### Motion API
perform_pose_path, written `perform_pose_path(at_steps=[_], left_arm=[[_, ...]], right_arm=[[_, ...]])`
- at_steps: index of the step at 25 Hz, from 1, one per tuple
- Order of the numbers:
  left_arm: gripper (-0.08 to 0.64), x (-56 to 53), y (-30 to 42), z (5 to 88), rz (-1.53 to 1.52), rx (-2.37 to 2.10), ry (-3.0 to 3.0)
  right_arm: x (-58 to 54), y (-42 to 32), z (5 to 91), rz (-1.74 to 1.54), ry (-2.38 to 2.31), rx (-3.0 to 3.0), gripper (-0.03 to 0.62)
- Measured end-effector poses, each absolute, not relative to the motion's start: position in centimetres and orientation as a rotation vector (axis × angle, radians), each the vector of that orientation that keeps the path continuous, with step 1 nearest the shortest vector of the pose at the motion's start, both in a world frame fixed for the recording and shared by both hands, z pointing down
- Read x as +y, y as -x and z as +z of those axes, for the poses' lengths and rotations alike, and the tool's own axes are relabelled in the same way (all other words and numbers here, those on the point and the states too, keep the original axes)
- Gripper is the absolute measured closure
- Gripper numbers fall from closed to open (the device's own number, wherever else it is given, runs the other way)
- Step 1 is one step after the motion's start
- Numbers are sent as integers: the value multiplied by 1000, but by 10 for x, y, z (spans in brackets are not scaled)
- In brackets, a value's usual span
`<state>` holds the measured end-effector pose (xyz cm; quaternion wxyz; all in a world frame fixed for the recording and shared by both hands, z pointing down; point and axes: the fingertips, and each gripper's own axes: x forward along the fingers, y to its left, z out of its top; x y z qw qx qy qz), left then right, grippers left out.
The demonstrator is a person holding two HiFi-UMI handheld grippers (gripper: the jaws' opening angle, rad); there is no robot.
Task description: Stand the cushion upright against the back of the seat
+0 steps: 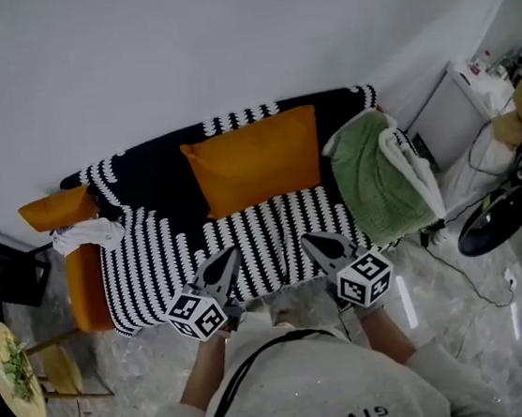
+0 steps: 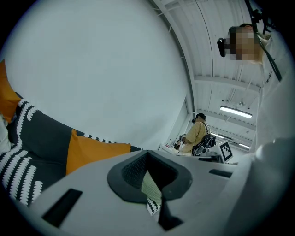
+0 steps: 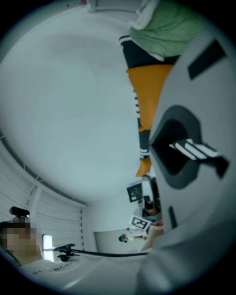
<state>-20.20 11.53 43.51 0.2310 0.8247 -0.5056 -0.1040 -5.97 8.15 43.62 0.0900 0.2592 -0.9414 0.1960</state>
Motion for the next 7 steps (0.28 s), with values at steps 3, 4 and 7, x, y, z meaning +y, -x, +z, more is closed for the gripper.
perform_pose_path(at_steps=[3, 4, 7], left_arm=[[537, 128, 202, 435, -297, -1404, -2255], [537, 133, 203, 435, -298, -1408, -2252], [537, 146, 206, 435, -295, -1417, -2246]], right_arm=[[91, 54, 435, 570, -758, -2802, 575], [95, 54, 434, 564, -748, -2805, 575], [109, 54, 431, 540, -718, -2815, 575]])
